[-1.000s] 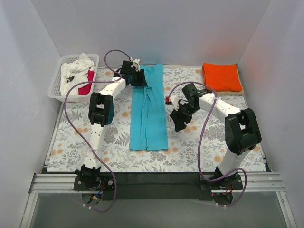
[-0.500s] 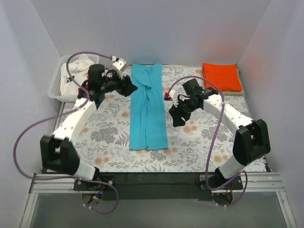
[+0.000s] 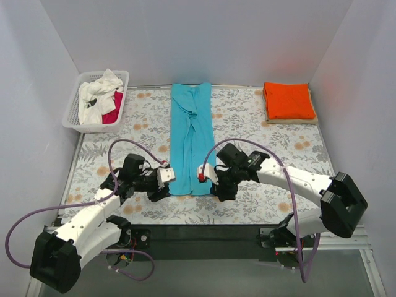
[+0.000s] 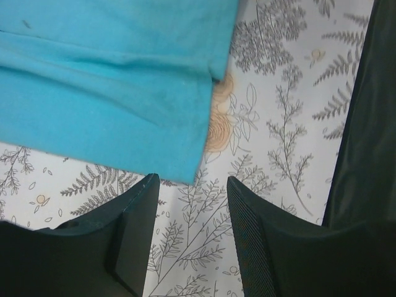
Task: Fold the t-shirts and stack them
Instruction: Fold the tshirt
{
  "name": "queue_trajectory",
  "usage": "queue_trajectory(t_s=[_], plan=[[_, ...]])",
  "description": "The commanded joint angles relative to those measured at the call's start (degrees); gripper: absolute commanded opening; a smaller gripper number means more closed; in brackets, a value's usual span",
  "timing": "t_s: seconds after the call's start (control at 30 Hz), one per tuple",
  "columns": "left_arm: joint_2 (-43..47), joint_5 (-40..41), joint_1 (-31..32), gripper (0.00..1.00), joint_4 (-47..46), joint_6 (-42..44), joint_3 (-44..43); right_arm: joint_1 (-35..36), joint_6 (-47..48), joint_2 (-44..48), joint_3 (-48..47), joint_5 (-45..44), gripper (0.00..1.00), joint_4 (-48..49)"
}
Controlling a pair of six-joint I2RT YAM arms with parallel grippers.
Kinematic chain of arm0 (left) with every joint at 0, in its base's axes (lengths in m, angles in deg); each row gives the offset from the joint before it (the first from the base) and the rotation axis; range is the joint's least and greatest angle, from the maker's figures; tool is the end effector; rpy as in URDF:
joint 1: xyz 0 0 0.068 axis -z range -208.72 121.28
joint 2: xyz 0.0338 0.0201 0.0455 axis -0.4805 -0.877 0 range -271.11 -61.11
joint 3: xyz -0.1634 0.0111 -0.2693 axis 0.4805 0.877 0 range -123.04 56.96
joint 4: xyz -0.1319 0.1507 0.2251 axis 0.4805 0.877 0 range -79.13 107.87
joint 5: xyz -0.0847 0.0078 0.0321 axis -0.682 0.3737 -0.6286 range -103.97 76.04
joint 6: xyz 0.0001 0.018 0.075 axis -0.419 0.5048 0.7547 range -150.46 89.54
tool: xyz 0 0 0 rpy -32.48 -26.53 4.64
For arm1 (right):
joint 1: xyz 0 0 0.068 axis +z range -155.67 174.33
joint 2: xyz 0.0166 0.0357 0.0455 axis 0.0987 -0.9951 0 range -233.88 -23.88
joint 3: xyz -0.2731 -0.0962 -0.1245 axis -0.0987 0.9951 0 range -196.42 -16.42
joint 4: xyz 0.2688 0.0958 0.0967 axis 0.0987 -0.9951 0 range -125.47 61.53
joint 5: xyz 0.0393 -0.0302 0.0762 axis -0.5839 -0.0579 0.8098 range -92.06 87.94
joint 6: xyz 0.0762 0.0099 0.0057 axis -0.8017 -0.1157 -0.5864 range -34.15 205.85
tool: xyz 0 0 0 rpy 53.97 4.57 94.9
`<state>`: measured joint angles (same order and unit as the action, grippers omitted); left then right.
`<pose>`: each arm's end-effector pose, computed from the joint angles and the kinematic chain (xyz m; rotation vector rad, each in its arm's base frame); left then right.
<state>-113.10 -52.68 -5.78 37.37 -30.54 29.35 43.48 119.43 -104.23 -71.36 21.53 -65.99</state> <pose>0.1645 -0.1142 0.1949 0.7770 2.3158 -1.0063 0.1860 0.2551 0.2283 -1.8582 1.9084 0.6371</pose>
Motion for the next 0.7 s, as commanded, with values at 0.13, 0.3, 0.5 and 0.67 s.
queue_trajectory(t_s=[0.13, 0.3, 0.5, 0.67], plan=[[1.1, -1.1, 0.4, 0.45, -2.4, 18.5, 5.9, 3.4, 9.5, 4.7, 9.6, -10.6, 0.51, 14.6], [-2.4, -3.2, 0.4, 0.45, -6.7, 20.7, 7.2, 4.2, 13.0, 4.4, 12.7, -9.6, 0.5, 18.4], [-6.0, -3.7, 0.6, 0.45, -10.8, 21.7, 7.1, 4.7, 14.6, 3.7, 14.9, -8.2, 0.46, 22.6], [-10.0, -3.6, 0.7, 0.43, -14.5, 19.2, 7.0, 4.7, 15.1, 0.6, 16.5, -7.0, 0.44, 25.5]])
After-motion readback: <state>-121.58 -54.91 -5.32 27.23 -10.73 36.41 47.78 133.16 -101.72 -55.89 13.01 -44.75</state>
